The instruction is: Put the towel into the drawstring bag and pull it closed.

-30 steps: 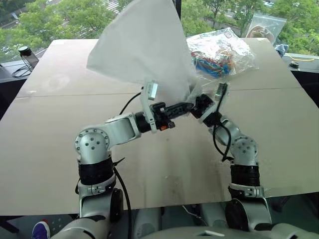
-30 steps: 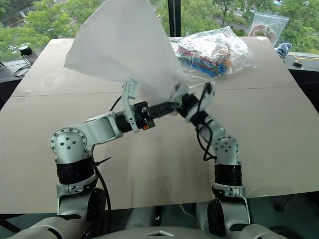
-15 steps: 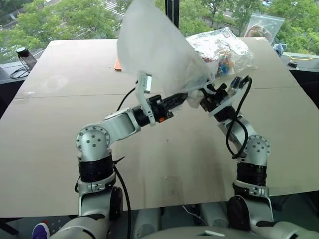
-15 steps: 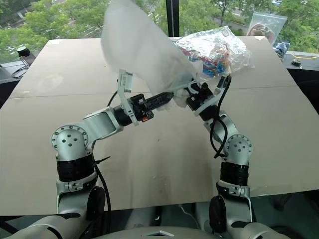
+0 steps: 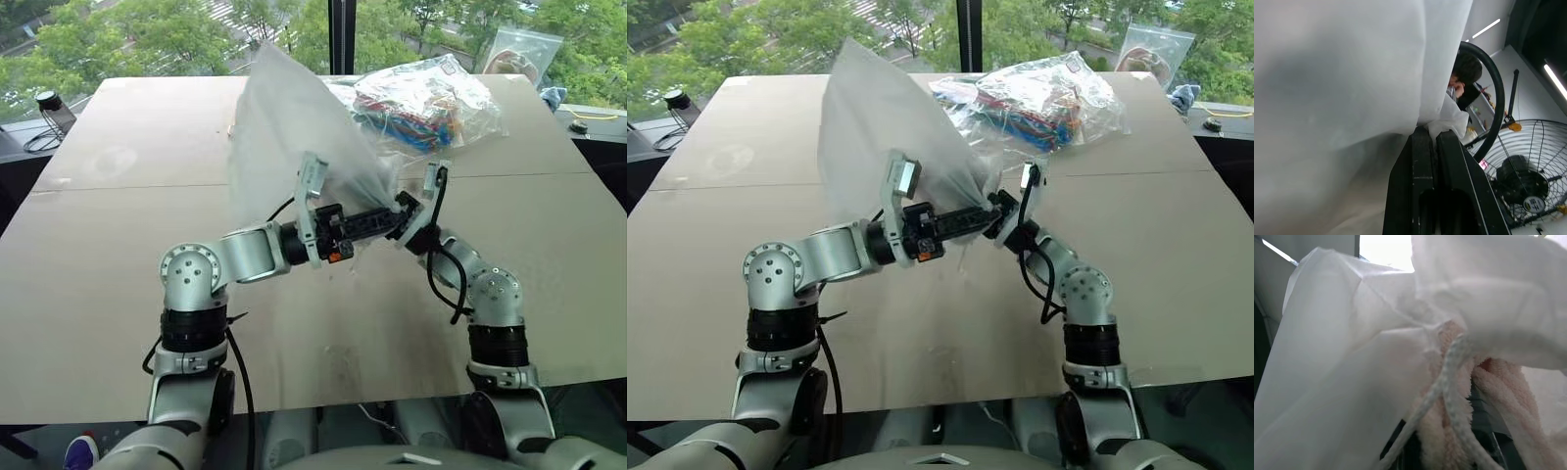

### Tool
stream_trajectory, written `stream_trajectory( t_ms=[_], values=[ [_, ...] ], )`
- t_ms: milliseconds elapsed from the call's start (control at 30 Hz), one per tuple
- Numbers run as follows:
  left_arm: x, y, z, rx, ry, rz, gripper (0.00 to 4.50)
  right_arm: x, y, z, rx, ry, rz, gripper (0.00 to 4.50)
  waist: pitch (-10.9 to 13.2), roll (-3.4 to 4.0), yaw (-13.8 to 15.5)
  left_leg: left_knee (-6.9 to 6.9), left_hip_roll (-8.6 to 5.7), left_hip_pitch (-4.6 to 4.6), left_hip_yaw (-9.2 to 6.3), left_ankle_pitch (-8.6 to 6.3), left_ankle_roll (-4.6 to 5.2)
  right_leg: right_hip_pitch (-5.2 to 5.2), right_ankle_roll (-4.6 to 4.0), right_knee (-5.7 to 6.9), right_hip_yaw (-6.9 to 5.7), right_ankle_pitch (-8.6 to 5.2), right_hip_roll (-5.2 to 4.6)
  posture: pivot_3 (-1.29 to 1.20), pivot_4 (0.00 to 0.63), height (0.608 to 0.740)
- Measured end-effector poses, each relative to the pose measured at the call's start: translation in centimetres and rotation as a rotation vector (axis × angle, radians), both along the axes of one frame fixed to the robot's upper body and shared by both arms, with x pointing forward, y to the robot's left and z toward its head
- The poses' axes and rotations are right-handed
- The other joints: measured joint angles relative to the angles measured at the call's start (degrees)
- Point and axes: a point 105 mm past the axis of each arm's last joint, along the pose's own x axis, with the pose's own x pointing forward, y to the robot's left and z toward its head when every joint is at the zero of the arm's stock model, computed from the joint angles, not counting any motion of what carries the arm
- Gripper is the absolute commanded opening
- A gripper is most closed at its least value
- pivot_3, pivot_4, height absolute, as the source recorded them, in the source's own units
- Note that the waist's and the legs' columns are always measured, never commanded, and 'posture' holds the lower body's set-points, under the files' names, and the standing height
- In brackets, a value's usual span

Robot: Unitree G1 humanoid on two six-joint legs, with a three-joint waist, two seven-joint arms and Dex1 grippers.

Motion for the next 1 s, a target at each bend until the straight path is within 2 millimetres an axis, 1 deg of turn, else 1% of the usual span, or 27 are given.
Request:
stream_trajectory(
  t_ms=[67,167,300,367,467,500,533,567,633,667,733,800,867,900,933,967,1000],
  values=[
    [0.1,0.4,-0.1,0.016,0.0,0.009,0.0,-0.3,-0.5,-0.5,-0.027,0.0,-0.002,0.01,0.0,0.0,-0.1,0.0,0.01,0.03,0.0,0.0,0.0,0.0,0.0,0.03,0.0,0.0,0.02,0.0,0.15,0.74],
    [0.9,1.6,0.4,0.01,-0.018,0.072,0.0,-0.5,-1.3,-1.4,-0.047,0.023,-0.018,0.01,0.0,0.0,-0.2,0.0,0.02,0.05,-0.01,0.0,0.0,0.0,-0.01,0.05,0.01,-0.01,0.04,0.0,0.15,0.74],
    [1.2,2.2,0.3,0.032,-0.021,0.097,0.0,-0.2,-1.7,-1.3,-0.034,0.03,-0.046,0.01,0.0,0.0,-0.1,0.0,0.01,0.02,0.01,0.0,0.0,0.0,-0.01,0.03,0.01,-0.01,0.02,0.0,0.15,0.74],
    [1.3,2.0,-0.3,0.057,-0.018,0.098,0.0,0.0,-1.5,-1.0,-0.025,0.03,-0.058,0.01,0.0,0.0,0.0,0.0,0.0,0.02,0.02,0.0,0.0,0.0,0.0,0.01,0.01,0.0,0.01,0.0,0.15,0.74],
    [1.0,1.0,-1.4,0.093,0.0,0.076,0.0,0.6,0.0,-0.4,-0.027,0.017,-0.059,0.01,0.0,0.0,-0.1,0.0,0.01,0.03,0.01,0.0,0.0,0.0,-0.01,0.03,0.01,0.0,0.03,0.0,0.15,0.74],
    [0.9,0.7,-1.5,0.089,-0.001,0.067,0.0,0.7,0.5,-0.4,-0.048,0.012,-0.062,0.01,0.0,0.0,-0.1,-0.01,0.01,0.02,-0.02,0.0,0.0,0.0,-0.01,0.03,-0.01,-0.01,0.03,0.0,0.15,0.74],
    [1.0,0.8,-1.5,0.095,-0.003,0.076,0.0,0.9,0.7,-0.7,-0.074,0.006,-0.071,0.01,0.0,0.0,-0.1,-0.01,0.01,0.02,-0.02,0.0,0.0,0.0,-0.01,0.03,-0.01,-0.01,0.03,0.0,0.15,0.74],
    [1.2,0.9,-1.7,0.108,-0.006,0.089,0.0,1.1,1.0,-1.2,-0.142,-0.014,-0.09,0.01,0.0,0.0,-0.1,-0.01,0.01,0.03,-0.01,0.0,0.0,0.0,-0.01,0.02,-0.01,-0.01,0.03,0.0,0.15,0.74],
    [1.4,1.1,-2.3,0.137,0.003,0.103,0.0,1.5,1.0,-2.1,-0.249,-0.058,-0.119,1.01,0.0,0.0,-0.1,0.0,0.0,0.02,0.02,0.0,0.0,0.0,-0.01,0.01,0.02,0.0,0.01,0.0,0.15,0.74],
    [1.4,1.1,-2.6,0.146,0.009,0.104,0.0,1.4,1.0,-2.3,-0.281,-0.077,-0.118,1.38,0.0,0.0,-0.1,0.0,0.0,0.01,0.02,0.0,0.0,0.0,0.0,0.0,0.01,0.0,0.01,0.0,0.15,0.74],
    [1.3,1.2,-2.7,0.148,0.007,0.087,0.0,1.4,0.7,-2.7,-0.3,-0.085,-0.12,2.33,0.0,0.0,0.1,0.0,0.0,0.0,0.01,0.0,0.0,0.0,-0.01,-0.01,0.0,-0.01,0.01,0.0,0.15,0.74],
    [1.0,1.3,-2.8,0.158,-0.003,0.063,0.0,1.2,-0.3,-3.3,-0.361,-0.102,-0.147,3.12,0.0,0.0,0.1,0.0,0.0,-0.01,-0.01,0.0,0.0,0.0,-0.01,-0.02,-0.01,-0.01,0.01,0.0,0.15,0.74],
    [1.1,1.8,-2.7,0.17,-0.022,0.059,0.0,0.8,-1.4,-4.0,-0.453,-0.128,-0.162,3.12,0.0,0.0,0.1,0.0,0.0,0.0,0.0,0.0,0.0,0.0,-0.01,-0.03,-0.01,-0.01,0.0,0.0,0.15,0.74],
    [1.5,2.5,-2.8,0.193,-0.031,0.085,0.0,0.3,-1.8,-4.4,-0.488,-0.143,-0.15,3.12,0.0,0.0,0.1,-0.01,0.0,0.01,0.0,0.0,0.0,0.0,-0.01,-0.02,-0.01,-0.01,0.01,0.0,0.15,0.74],
    [2.1,3.3,-2.8,0.22,-0.037,0.111,0.0,-0.4,-2.4,-4.5,-0.515,-0.164,-0.132,3.61,0.0,0.01,0.1,-0.01,0.0,0.02,0.0,0.0,0.0,0.0,-0.01,-0.01,-0.01,-0.01,0.02,0.0,0.15,0.74],
    [2.3,3.7,-2.8,0.231,-0.042,0.122,0.0,-0.7,-2.6,-4.6,-0.53,-0.174,-0.124,3.8,0.0,0.01,0.0,-0.01,0.0,0.03,0.0,0.0,0.0,0.0,-0.01,0.0,0.0,-0.01,0.03,0.0,0.15,0.74],
    [2.6,4.1,-2.8,0.254,-0.06,0.123,0.0,-1.4,-3.2,-4.5,-0.582,-0.213,-0.107,4.31,0.0,0.03,0.0,-0.01,0.0,0.01,0.0,0.0,0.0,-0.01,0.0,0.0,-0.01,-0.02,0.02,0.0,0.15,0.74]
  ],
)
